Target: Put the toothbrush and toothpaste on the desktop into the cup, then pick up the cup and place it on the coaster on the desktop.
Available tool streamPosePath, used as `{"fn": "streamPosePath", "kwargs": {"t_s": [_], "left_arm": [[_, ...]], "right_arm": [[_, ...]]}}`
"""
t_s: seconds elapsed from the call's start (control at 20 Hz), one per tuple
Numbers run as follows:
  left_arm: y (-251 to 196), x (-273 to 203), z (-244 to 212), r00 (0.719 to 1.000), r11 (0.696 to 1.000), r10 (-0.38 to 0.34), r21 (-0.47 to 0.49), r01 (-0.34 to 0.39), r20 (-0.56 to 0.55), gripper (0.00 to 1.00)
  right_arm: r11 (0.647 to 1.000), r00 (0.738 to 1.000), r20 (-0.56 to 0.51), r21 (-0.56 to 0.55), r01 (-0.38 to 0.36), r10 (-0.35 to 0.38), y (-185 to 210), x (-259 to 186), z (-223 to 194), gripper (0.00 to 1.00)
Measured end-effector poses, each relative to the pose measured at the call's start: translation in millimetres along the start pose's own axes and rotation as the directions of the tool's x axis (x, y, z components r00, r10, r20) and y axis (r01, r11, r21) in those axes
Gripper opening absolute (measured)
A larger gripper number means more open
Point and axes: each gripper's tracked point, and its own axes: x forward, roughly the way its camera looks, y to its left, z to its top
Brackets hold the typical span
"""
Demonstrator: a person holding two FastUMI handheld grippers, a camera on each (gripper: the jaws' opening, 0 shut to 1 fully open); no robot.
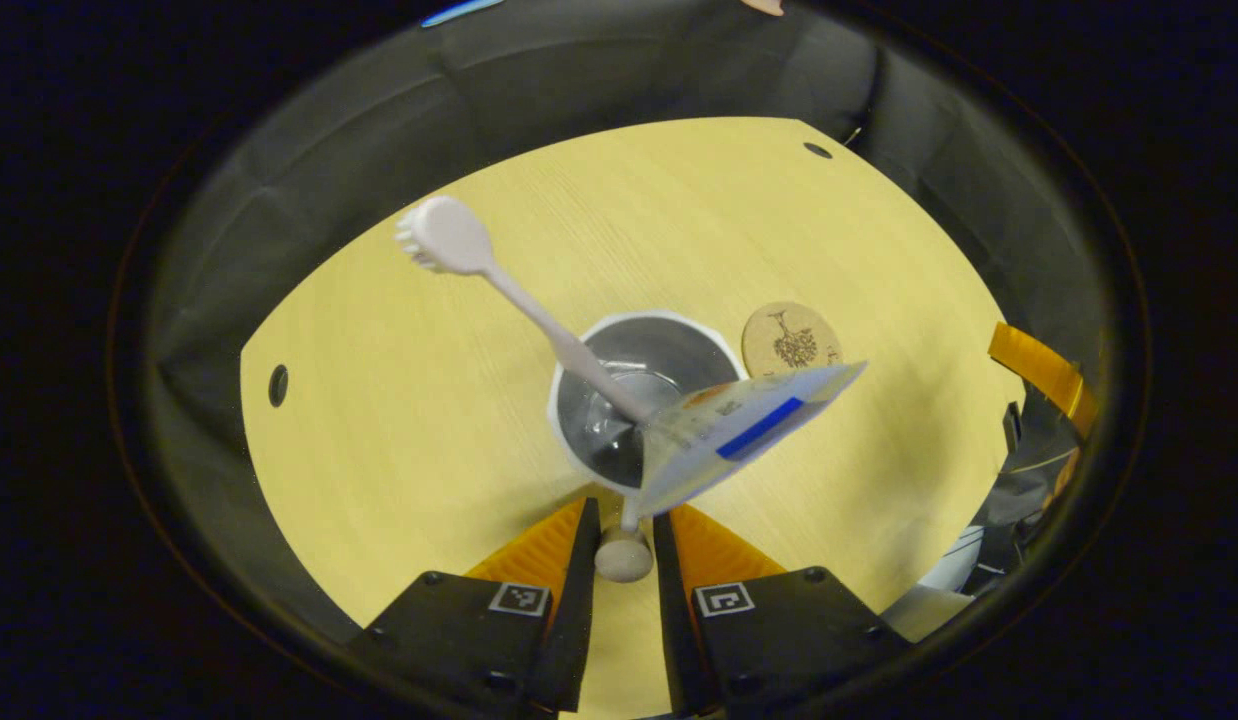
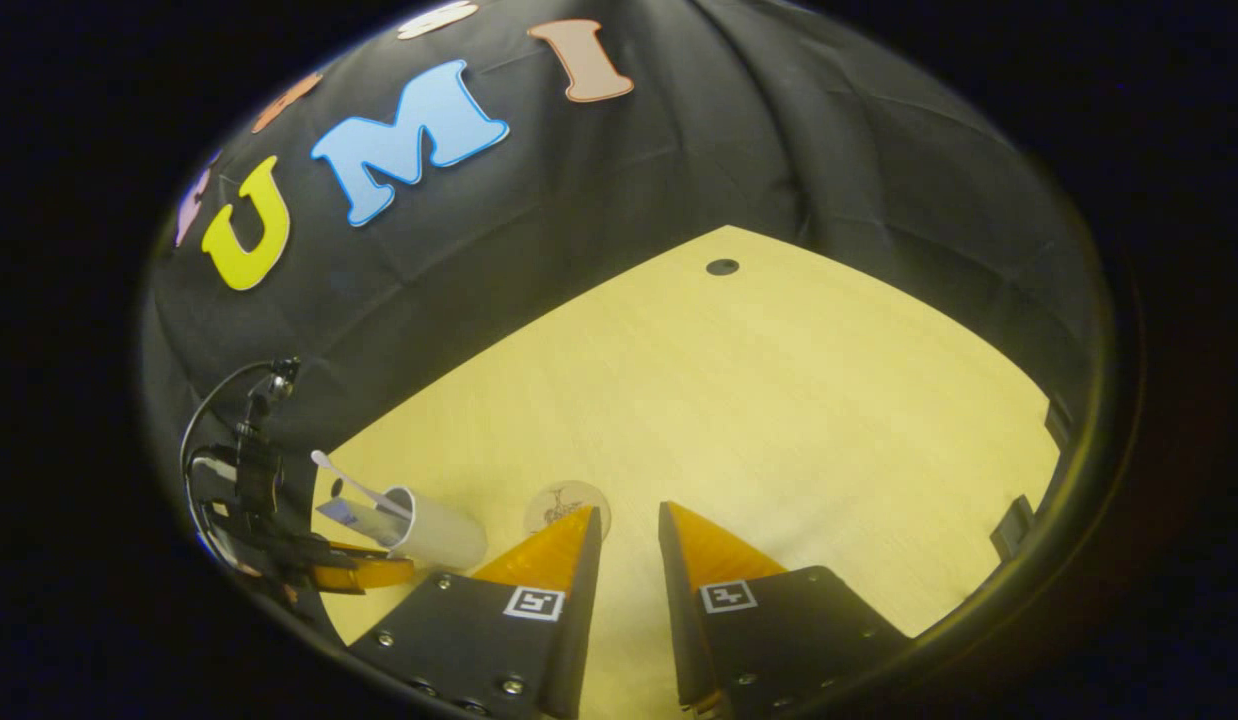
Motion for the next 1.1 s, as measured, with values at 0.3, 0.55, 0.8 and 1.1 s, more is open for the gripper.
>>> {"fn": "streamPosePath", "kwargs": {"t_s": [0.3,0.55,0.8,1.1], "left_arm": [[1.4,10.9,-0.7,1.000,1.000,-0.004,-0.014,0.004,-0.024,0.35],[0.2,11.5,0.4,1.000,0.999,0.011,-0.040,-0.011,-0.010,0.24],[-3.7,12.3,0.2,1.000,0.999,0.015,-0.040,-0.015,0.006,0.22],[-22.1,9.8,7.3,1.000,1.000,0.007,-0.004,-0.007,0.013,0.21]], "right_arm": [[1.000,1.000,-0.017,0.012,0.013,-0.013,-7.6,5.2,-1.8,0.35],[0.999,0.999,-0.027,0.032,0.026,-0.025,-15.4,6.0,-1.5,0.35],[0.999,0.999,-0.031,0.041,0.032,-0.031,-19.8,6.9,-2.1,0.35],[0.998,0.999,-0.031,0.051,0.035,-0.034,-23.7,4.6,-2.1,0.35]]}}
